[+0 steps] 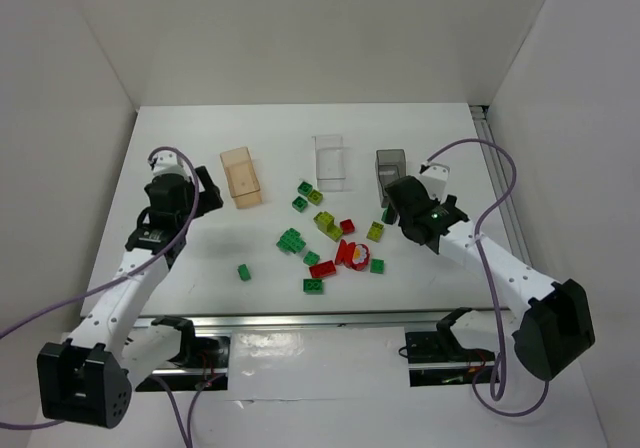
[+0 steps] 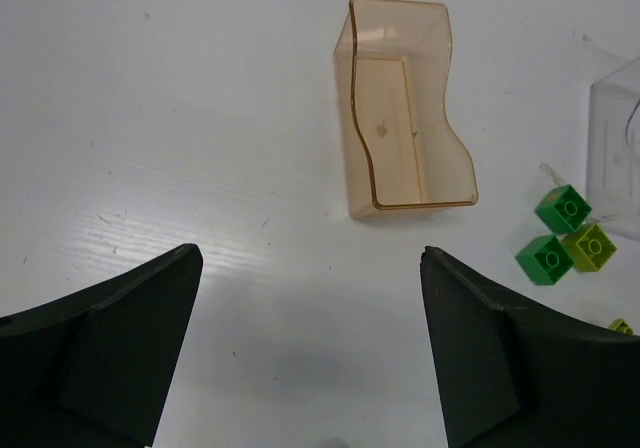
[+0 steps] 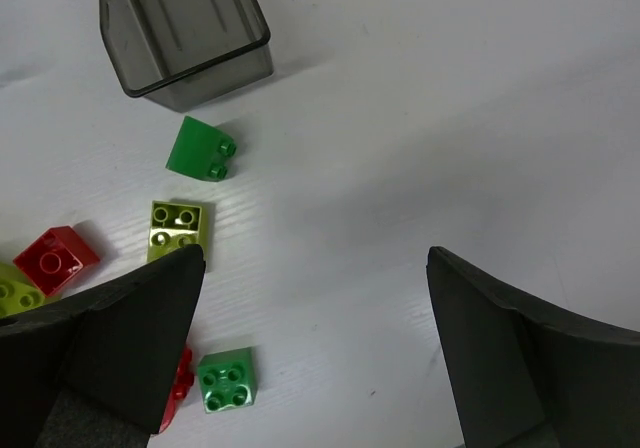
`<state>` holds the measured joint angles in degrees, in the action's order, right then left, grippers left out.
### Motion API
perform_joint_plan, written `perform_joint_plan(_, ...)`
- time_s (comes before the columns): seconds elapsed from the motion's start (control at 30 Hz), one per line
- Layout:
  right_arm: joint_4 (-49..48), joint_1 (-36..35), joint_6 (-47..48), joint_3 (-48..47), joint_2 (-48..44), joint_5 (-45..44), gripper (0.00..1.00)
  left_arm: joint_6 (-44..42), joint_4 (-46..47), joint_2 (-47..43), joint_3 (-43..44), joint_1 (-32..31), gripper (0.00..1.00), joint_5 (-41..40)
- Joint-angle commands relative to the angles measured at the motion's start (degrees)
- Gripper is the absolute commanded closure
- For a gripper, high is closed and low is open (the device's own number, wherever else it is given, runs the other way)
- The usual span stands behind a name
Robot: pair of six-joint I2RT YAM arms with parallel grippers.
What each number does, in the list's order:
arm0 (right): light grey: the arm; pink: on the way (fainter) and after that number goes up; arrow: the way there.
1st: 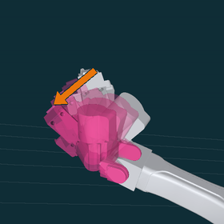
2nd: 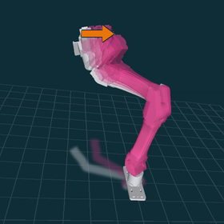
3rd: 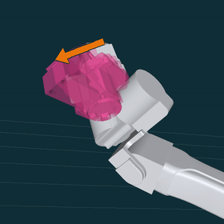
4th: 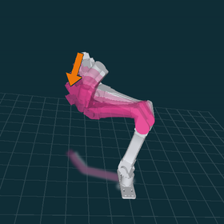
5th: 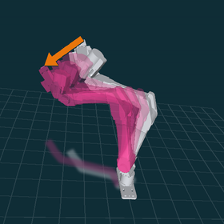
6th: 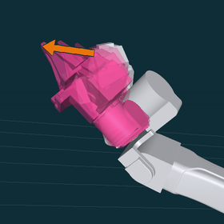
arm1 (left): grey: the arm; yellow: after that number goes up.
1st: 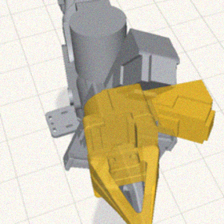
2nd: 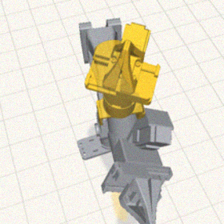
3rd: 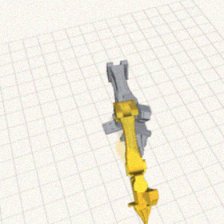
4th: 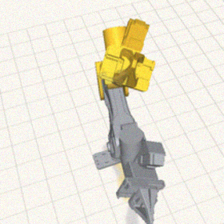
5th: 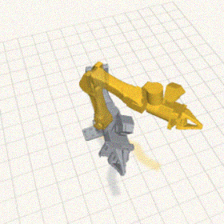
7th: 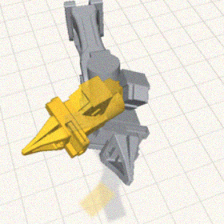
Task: Sort the legos into containers by color
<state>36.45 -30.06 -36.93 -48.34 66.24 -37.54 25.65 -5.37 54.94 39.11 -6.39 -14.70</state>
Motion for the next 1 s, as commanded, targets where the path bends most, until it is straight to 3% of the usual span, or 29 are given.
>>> perform_joint_plan(0.0,-1.1,0.4,0.1,-2.9,2.8,-1.7,0.01,1.0,-2.6,2.0,4.5,0.3,0.0,0.7)
perform_joint_plan(0.07,-2.2,0.4,0.1,-2.9,4.1,-1.0,0.01,5.5,-8.7,4.3,7.5,0.3,0.0,-4.0)
perform_joint_plan(0.27,-5.1,0.4,0.6,-2.4,4.6,0.3,0.01,6.0,-13.0,9.4,13.1,-1.9,0.0,-8.2)
perform_joint_plan(0.47,-5.1,0.4,0.1,-2.4,5.2,1.4,0.01,9.5,-19.2,13.3,17.0,-4.7,0.0,2.4)
perform_joint_plan(0.7,-10.3,-0.1,0.8,1.2,3.8,7.8,0.01,26.1,-32.9,19.5,16.5,-16.4,0.08,-4.7)
perform_joint_plan(0.83,-13.9,-0.1,2.0,3.1,2.1,11.1,0.01,37.3,-36.6,19.5,14.1,-21.5,0.11,-7.2)
perform_joint_plan(0.97,-14.6,-0.1,3.2,3.1,1.4,12.3,0.01,43.2,-37.9,19.5,10.3,-24.6,0.15,-7.2)
